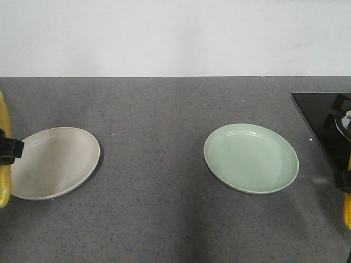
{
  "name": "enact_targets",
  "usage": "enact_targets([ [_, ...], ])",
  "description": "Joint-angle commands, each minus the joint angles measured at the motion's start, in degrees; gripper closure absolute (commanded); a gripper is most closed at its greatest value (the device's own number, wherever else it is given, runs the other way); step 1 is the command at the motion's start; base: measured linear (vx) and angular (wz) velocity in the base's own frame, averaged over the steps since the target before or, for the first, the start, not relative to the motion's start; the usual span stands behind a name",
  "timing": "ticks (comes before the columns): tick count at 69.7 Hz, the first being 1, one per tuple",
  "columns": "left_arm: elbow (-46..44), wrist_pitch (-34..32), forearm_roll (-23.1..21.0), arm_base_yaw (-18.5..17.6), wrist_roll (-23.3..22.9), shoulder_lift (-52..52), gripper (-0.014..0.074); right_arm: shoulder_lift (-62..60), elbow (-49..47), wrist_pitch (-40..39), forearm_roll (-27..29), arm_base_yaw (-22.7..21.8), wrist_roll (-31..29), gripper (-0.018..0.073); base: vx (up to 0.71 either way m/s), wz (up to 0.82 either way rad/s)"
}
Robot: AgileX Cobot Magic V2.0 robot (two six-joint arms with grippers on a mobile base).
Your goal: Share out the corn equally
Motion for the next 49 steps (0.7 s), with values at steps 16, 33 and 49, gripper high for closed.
enact_targets([
  [16,-1.5,-2.5,0.1,0.0,-0.6,-1.4,0.0379,-1.0,-1.4,-2.4,0.2,-0.3,0.0,0.0365,0.0,0.0],
  [33,-1.5,-2.5,0.1,0.0,-0.6,-1.4,0.0379,-1.0,-1.4,-2.4,0.2,-0.3,0.0,0.0365,0.0,0.0],
  [49,-1.5,-2.5,0.1,0.0,-0.6,-1.4,0.0379,-1.0,-1.4,-2.4,0.2,-0.3,0.0,0.0365,0.0,0.0],
])
